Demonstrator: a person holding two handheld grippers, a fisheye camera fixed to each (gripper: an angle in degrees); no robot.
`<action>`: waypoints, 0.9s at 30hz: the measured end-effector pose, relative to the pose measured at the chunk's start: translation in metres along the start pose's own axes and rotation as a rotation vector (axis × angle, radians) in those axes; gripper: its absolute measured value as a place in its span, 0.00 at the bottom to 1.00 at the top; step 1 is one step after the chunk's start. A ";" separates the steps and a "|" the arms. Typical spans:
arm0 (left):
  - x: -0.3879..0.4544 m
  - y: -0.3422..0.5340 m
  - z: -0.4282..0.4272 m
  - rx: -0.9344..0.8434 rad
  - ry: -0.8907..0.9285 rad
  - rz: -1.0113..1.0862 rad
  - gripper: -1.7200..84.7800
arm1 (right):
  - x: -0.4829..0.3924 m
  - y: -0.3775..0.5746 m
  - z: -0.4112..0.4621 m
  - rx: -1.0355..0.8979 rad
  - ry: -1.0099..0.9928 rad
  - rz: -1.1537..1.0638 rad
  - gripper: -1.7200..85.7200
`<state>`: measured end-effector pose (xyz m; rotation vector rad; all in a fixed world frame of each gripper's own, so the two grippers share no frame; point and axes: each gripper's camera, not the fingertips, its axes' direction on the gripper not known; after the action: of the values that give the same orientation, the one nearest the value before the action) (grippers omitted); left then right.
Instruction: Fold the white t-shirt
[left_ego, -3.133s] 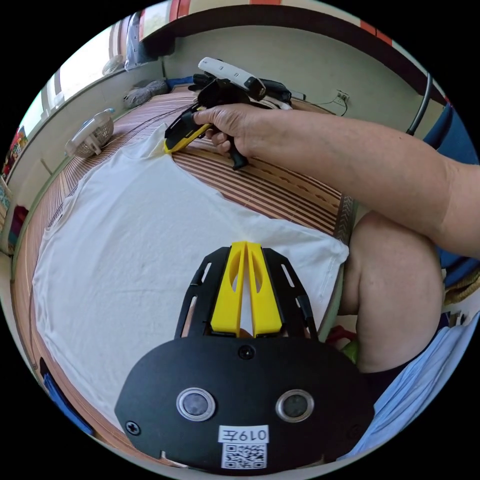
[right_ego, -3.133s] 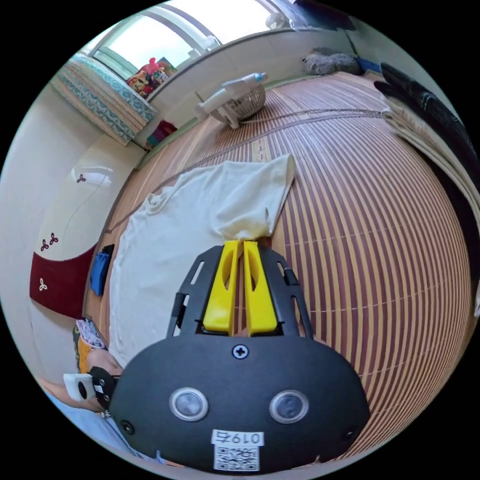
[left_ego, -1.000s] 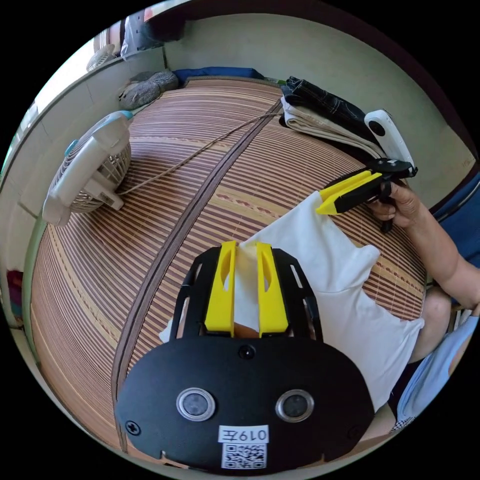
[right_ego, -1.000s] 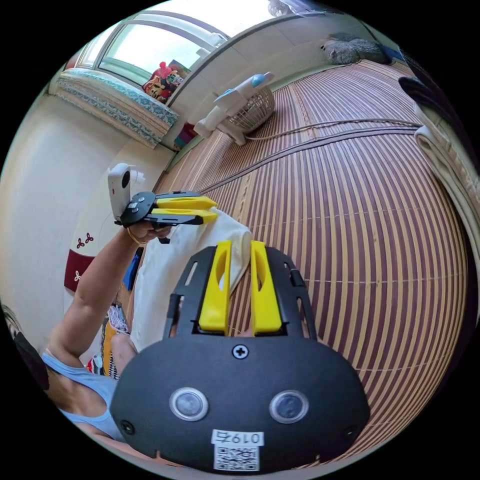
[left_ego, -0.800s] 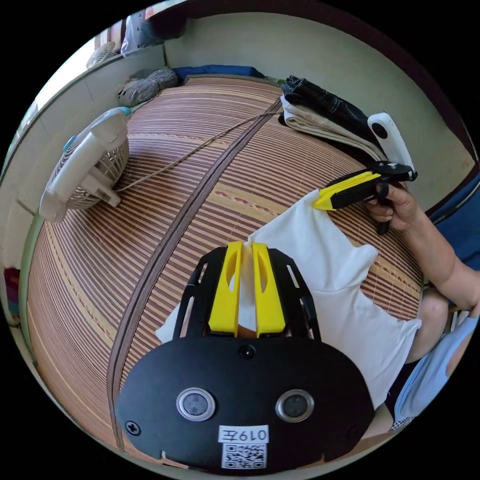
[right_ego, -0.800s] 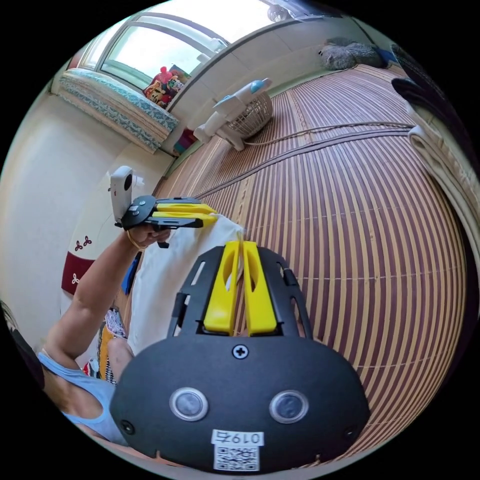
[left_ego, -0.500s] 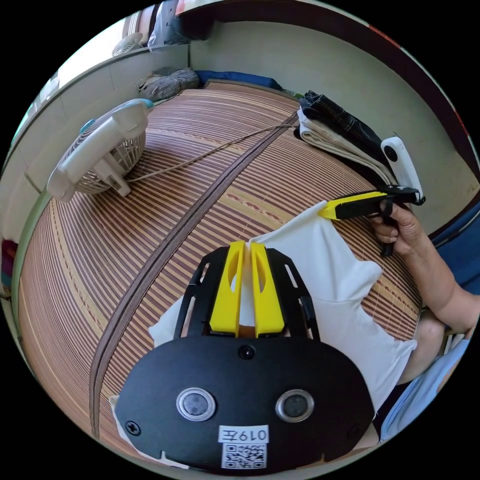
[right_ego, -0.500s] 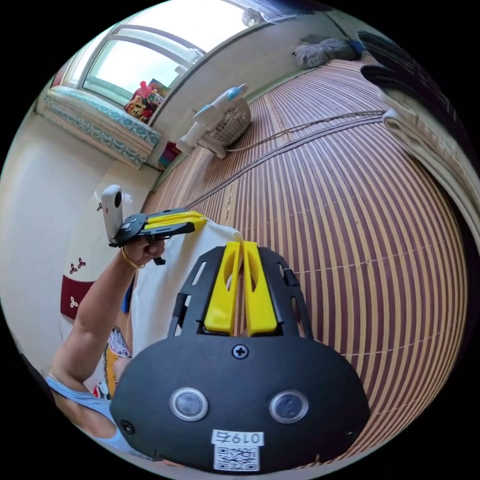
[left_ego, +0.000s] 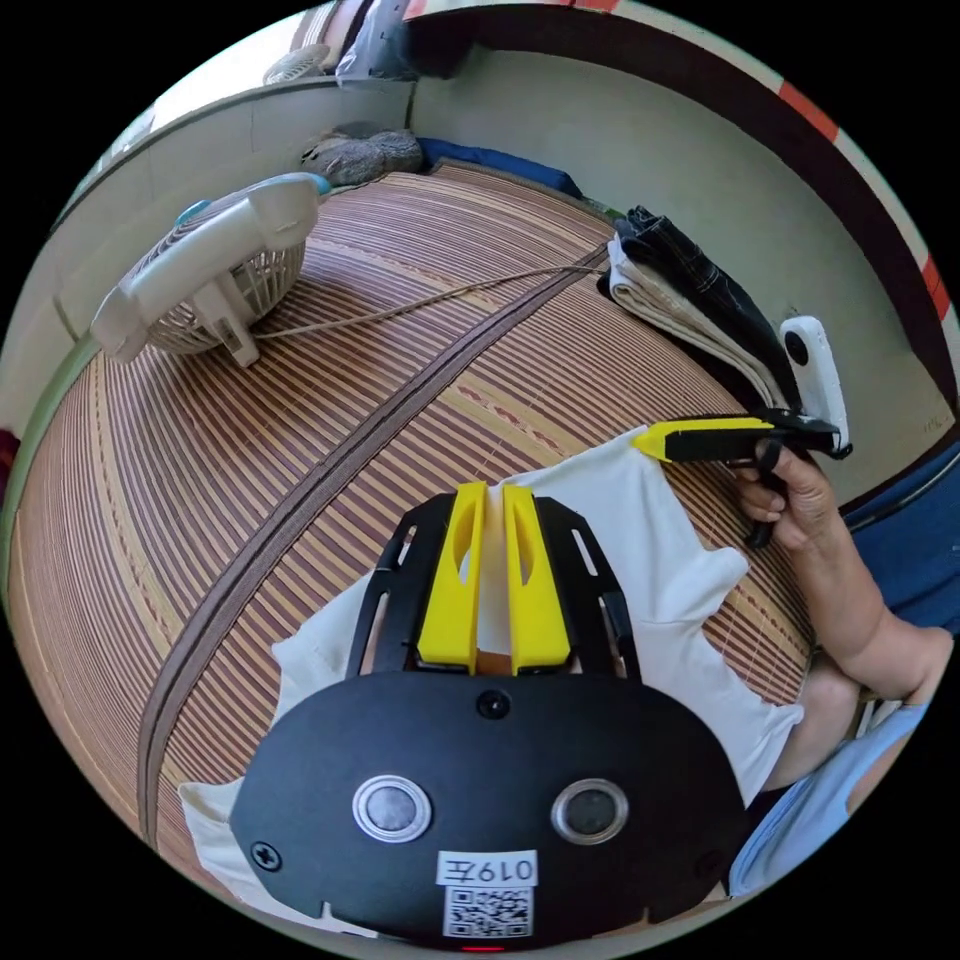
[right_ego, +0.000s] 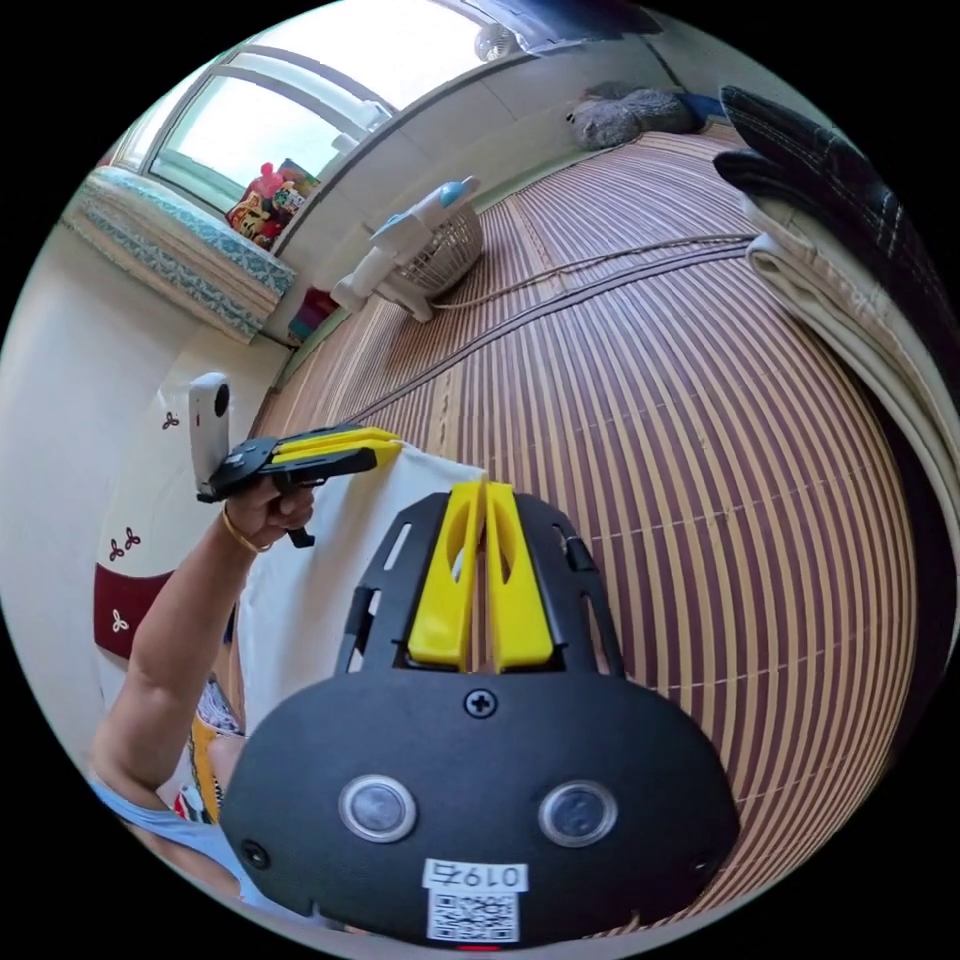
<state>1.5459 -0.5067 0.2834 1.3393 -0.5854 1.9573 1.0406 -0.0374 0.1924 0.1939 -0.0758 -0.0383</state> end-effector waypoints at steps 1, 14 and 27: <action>-0.002 0.001 -0.001 0.003 0.008 -0.010 0.03 | -0.001 0.001 0.000 0.004 0.000 -0.003 0.01; 0.007 0.032 -0.038 0.005 -0.056 -0.030 0.04 | -0.028 0.002 0.010 0.040 0.071 0.000 0.01; 0.024 0.087 -0.126 0.068 -0.230 -0.154 0.11 | -0.049 0.002 0.023 0.015 0.044 0.044 0.01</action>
<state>1.3970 -0.4701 0.2603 1.6164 -0.5096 1.7258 0.9903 -0.0378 0.2114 0.2083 -0.0367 0.0106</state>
